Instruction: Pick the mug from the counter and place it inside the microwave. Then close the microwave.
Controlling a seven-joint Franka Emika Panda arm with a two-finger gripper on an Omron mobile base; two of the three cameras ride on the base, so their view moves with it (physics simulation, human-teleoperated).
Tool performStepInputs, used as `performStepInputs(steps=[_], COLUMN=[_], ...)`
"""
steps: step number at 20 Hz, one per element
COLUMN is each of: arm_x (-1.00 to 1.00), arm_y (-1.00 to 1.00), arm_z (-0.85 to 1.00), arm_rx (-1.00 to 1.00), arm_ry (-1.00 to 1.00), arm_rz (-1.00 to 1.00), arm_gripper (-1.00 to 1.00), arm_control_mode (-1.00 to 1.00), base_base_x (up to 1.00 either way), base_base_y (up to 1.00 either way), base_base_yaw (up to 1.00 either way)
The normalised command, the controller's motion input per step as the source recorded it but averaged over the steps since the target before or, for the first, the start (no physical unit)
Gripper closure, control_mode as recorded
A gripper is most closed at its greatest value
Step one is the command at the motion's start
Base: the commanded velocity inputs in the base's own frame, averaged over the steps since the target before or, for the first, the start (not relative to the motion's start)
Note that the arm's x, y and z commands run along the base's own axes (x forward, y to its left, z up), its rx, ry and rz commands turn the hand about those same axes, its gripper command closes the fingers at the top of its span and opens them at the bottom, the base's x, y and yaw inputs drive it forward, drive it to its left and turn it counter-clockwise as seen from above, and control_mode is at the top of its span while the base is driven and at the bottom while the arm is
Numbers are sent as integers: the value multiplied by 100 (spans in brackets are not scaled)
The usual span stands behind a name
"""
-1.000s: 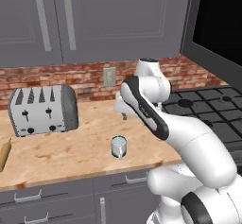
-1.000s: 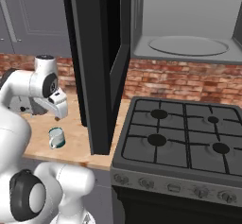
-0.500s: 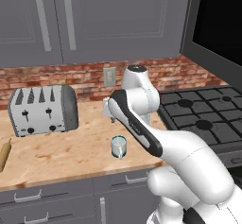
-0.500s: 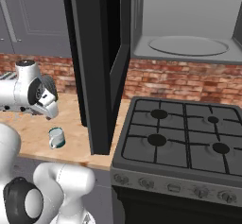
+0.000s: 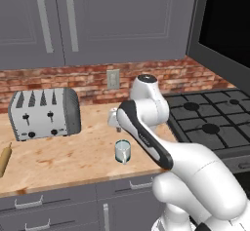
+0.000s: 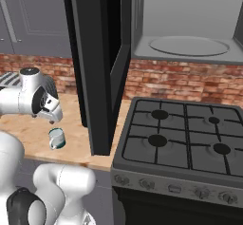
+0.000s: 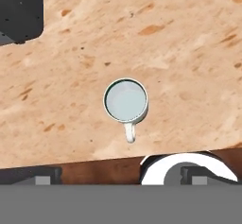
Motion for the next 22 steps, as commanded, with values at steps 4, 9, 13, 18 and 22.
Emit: performStepInputs(steps=[4,9,13,18,22], arm_x=[-1,0,0,-5,-6], arm_y=[-13,-4,0,0,0], arm_z=[-10,-13,-28,-26,-19], arm_rx=[0,0,-1,-1,-2], arm_ry=[0,0,0,0,0], arm_rz=[4,1,0,0,0], arm_gripper=[-100,-100,-100,-100,-100], arm_control_mode=[-100,-100,-100,-100,-100], base_base_x=[0,0,0,0,0], base_base_y=[0,0,0,0,0], base_base_yaw=[0,0,0,0,0])
